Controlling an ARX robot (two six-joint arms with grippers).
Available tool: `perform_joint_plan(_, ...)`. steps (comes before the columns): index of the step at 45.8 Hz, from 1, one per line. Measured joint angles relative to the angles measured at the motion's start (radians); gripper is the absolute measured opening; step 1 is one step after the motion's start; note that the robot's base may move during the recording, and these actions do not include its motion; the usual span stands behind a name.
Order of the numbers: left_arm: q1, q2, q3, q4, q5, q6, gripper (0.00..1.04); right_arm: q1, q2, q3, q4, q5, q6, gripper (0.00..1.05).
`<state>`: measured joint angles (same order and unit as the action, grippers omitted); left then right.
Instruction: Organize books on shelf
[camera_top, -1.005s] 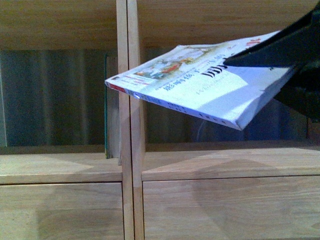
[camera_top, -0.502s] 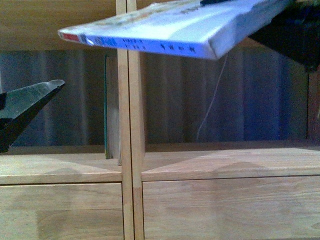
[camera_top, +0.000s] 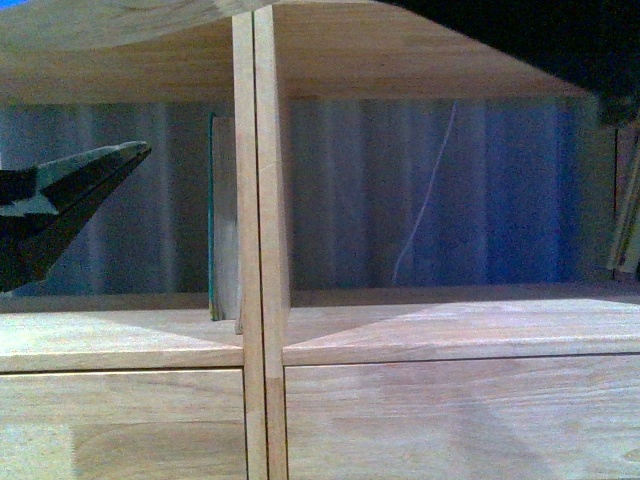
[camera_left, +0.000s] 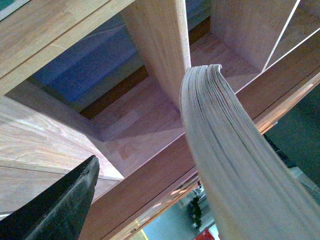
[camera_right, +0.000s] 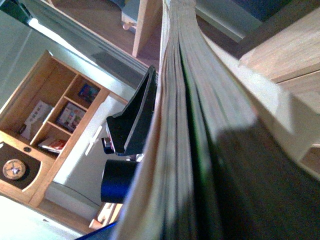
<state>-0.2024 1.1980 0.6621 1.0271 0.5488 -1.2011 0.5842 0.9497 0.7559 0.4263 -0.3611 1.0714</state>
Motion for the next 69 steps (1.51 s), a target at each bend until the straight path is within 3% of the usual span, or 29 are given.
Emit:
perform_joint_plan(8,-0.008,0.000,0.001,-0.023,-0.019,0.016,0.96,0.019,0.001,0.000,0.000,0.026,-0.014,0.07)
perform_joint_plan(39,-0.024,-0.018,0.008,-0.064,-0.093,-0.034,0.18,0.008,0.032,0.000,-0.005,0.033,-0.014,0.07)
perform_joint_plan(53,-0.024,-0.019,0.011,-0.083,-0.101,-0.044,0.17,0.000,0.037,0.000,-0.013,0.040,-0.014,0.07)
perform_joint_plan(63,-0.013,-0.019,0.024,-0.126,-0.130,-0.005,0.17,-0.031,0.040,0.000,-0.017,0.065,-0.033,0.41)
perform_joint_plan(69,0.043,-0.029,0.060,-0.213,-0.126,0.048,0.17,-0.130,0.051,0.000,-0.009,0.107,-0.084,0.65)
